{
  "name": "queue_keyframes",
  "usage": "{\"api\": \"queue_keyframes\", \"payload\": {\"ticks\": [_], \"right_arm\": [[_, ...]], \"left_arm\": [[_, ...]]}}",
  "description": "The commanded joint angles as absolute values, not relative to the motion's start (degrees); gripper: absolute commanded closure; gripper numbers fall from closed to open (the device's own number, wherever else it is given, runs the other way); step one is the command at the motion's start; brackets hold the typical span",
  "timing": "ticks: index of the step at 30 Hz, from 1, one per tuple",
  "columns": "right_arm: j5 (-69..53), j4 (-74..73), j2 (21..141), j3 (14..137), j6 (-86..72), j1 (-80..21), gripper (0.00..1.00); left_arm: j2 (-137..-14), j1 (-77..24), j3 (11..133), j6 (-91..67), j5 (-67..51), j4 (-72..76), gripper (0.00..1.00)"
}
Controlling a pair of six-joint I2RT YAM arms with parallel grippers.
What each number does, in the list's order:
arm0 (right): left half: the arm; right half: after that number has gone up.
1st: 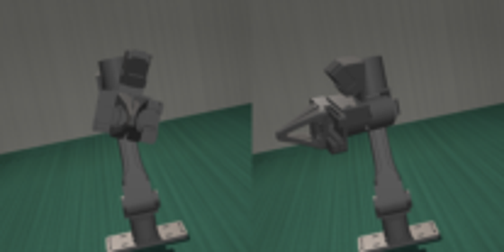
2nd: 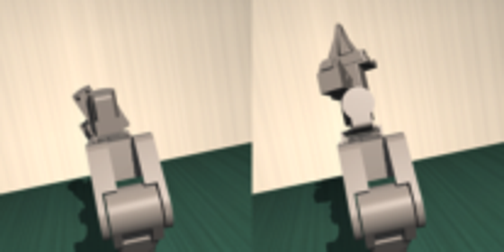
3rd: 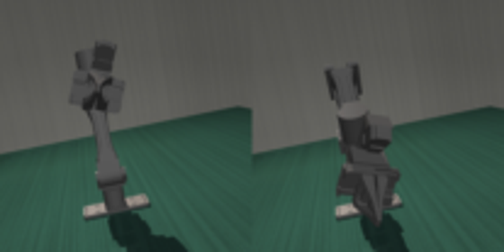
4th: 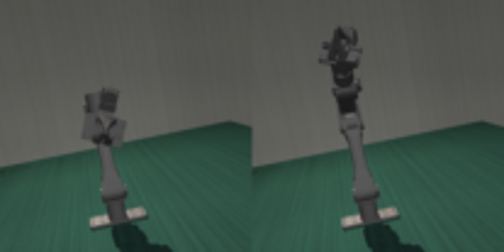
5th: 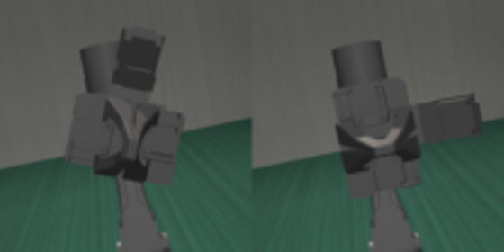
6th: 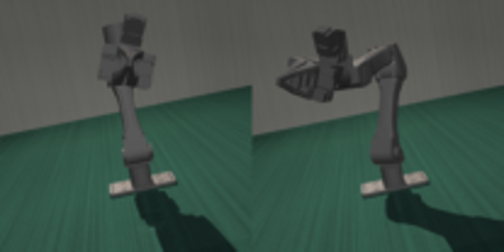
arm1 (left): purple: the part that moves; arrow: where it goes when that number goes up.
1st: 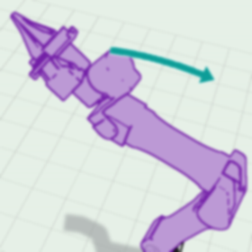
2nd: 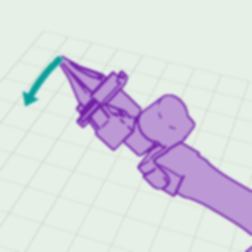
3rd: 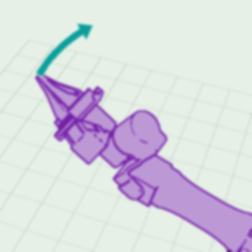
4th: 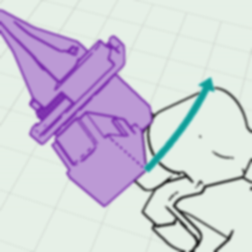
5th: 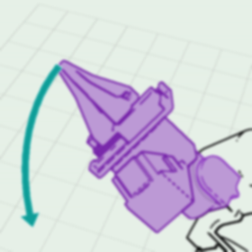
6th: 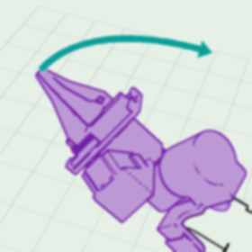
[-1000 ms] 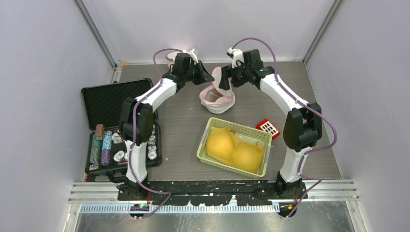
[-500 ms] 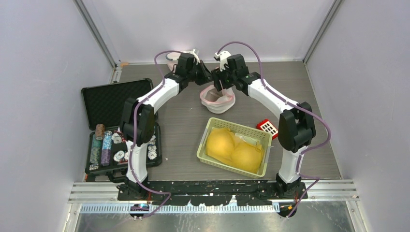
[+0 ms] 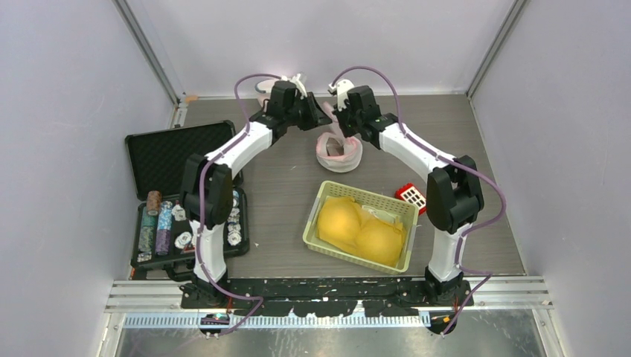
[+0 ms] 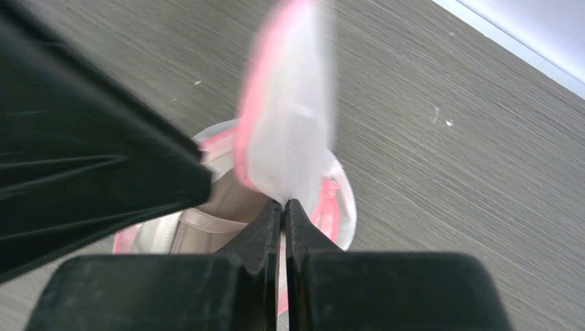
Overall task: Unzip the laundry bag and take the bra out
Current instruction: Open the laundry bag at the center of the board.
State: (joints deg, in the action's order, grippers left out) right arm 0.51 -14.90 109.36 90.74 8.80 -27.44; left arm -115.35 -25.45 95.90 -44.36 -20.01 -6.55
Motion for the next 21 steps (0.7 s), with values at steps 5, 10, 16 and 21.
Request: {"api": "queue_keyframes", "payload": {"ticks": [5,10,16,21], "right_arm": [[0.8,-13.2,108.1,93.0,8.2,-24.0,0.99],[-4.9,-14.7,108.6,95.7,3.4,-21.0,0.99],[-9.4,-15.9,108.9,98.0,-3.5,-17.2,0.99],[-11.9,-16.7,110.0,100.2,-8.2,-14.4,0.99]], "left_arm": [[-107.0,-21.1,93.2,-24.6,-22.2,-6.8,0.58],[-105.7,-19.4,92.9,-15.5,-23.9,-9.2,0.49],[-105.3,-21.3,91.7,-2.7,-26.7,-11.7,0.47],[-107.4,-25.1,94.0,6.7,-29.8,-16.2,0.46]]}}
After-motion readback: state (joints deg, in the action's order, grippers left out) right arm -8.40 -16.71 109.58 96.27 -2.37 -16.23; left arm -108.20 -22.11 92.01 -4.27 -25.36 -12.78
